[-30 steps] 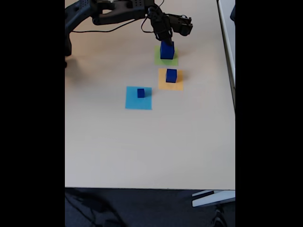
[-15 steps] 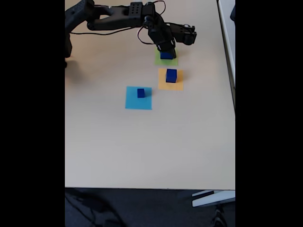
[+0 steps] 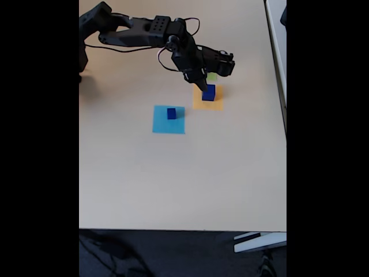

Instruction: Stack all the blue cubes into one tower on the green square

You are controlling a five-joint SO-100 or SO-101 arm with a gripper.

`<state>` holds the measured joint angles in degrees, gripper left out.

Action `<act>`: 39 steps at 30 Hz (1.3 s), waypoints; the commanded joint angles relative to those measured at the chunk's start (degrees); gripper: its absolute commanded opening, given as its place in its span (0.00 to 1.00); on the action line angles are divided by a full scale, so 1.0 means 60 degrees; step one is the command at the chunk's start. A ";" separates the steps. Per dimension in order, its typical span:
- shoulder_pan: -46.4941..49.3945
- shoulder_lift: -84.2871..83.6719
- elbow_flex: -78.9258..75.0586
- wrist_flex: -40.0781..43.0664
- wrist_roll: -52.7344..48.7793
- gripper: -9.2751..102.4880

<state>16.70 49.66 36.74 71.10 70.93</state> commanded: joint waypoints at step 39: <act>0.1318 0.5596 0.9521 -0.4644 -0.0864 0.09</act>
<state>24.35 77.43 93.96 44.30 66.36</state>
